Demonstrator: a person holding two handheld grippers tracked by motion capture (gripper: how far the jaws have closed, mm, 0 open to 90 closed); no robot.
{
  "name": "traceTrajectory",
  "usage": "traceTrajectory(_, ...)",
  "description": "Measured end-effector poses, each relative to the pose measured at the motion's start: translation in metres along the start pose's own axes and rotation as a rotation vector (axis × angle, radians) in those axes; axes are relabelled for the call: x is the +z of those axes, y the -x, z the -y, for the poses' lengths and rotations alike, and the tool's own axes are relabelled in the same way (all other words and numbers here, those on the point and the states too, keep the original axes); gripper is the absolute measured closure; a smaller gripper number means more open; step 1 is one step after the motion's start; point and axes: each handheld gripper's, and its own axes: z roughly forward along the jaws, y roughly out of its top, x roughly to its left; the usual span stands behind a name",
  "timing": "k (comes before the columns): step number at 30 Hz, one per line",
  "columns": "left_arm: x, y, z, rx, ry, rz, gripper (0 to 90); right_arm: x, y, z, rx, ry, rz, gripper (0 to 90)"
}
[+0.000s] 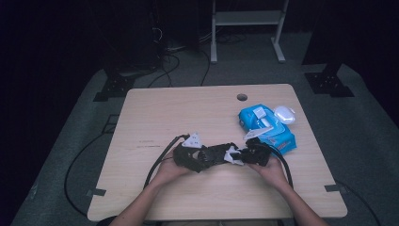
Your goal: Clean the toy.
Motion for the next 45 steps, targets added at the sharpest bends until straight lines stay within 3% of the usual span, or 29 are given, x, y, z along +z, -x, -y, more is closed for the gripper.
traceTrajectory(3,0.0,-0.004,0.002,-0.035,-0.003,0.032,18.9,0.0,-0.002,0.002,-0.019,-0.003,-0.007,80.2)
traceTrajectory(8,-0.004,-0.007,0.0,-0.072,0.037,0.052,18.2,0.0,-0.007,0.004,-0.058,0.0,0.003,80.6)
traceTrajectory(10,-0.005,-0.01,0.0,-0.107,0.057,0.061,18.3,0.0,-0.007,0.006,-0.061,0.006,-0.003,80.7)
traceTrajectory(16,-0.002,-0.019,0.005,-0.197,0.022,0.077,21.9,-0.001,-0.01,0.009,-0.074,0.008,-0.003,81.3)
traceTrajectory(18,0.0,-0.021,0.006,-0.221,0.015,0.102,21.6,-0.002,-0.012,0.01,-0.085,0.014,0.003,81.5)
traceTrajectory(24,0.003,-0.022,0.006,-0.253,0.005,0.136,25.2,-0.003,-0.014,0.015,-0.092,0.027,0.006,81.9)
traceTrajectory(28,0.003,-0.02,0.005,-0.237,0.002,0.132,25.6,-0.004,-0.015,0.016,-0.092,0.03,0.009,82.0)
traceTrajectory(36,0.0,-0.011,0.001,-0.162,-0.004,0.087,25.9,-0.004,-0.016,0.018,-0.095,0.03,0.006,82.2)
traceTrajectory(45,-0.005,0.014,-0.005,0.039,-0.015,-0.044,26.0,-0.006,-0.02,0.023,-0.102,0.025,0.008,82.2)
